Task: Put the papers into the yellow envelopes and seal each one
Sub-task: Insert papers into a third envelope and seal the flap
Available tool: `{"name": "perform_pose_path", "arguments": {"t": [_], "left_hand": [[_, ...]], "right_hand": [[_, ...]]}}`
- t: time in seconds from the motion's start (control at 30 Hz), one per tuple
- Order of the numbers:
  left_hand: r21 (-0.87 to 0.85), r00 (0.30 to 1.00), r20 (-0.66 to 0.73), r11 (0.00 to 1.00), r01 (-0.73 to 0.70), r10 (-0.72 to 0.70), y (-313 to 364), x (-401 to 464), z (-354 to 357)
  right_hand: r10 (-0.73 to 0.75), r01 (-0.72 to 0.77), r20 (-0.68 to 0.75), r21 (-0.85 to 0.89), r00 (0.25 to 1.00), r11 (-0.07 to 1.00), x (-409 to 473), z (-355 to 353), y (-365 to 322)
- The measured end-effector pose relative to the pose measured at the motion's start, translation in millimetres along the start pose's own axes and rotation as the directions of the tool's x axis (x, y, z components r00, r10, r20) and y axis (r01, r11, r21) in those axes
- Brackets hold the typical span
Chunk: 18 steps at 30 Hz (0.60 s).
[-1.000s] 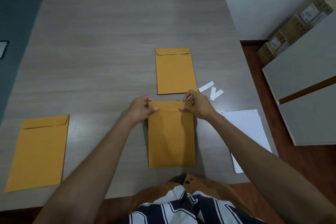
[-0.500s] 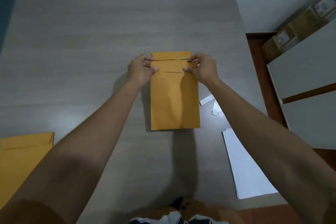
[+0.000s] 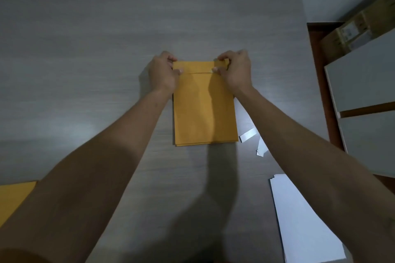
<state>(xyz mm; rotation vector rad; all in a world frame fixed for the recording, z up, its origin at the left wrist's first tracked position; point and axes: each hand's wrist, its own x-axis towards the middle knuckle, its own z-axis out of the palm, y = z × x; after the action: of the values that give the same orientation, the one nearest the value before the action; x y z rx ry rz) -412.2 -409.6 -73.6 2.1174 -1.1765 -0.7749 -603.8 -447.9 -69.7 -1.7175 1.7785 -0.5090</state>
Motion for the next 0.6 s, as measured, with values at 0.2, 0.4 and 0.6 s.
{"name": "perform_pose_path", "arguments": {"t": [0.2, 0.4, 0.6], "left_hand": [[0.215, 0.930, 0.022, 0.907, -0.362, 0.367, 4, -21, -2], [0.512, 0.823, 0.304, 0.646, -0.566, 0.480, -10, -51, 8], [0.537, 0.823, 0.366, 0.623, -0.568, 0.435, -14, -58, 10]], "right_hand": [[-0.344, 0.311, -0.083, -0.268, 0.935, 0.912, -14, 10, 2], [-0.503, 0.465, 0.011, -0.401, 0.864, 0.789, -40, 12, 11], [-0.465, 0.484, 0.163, -0.467, 0.870, 0.740, -52, 11, 22]]}}
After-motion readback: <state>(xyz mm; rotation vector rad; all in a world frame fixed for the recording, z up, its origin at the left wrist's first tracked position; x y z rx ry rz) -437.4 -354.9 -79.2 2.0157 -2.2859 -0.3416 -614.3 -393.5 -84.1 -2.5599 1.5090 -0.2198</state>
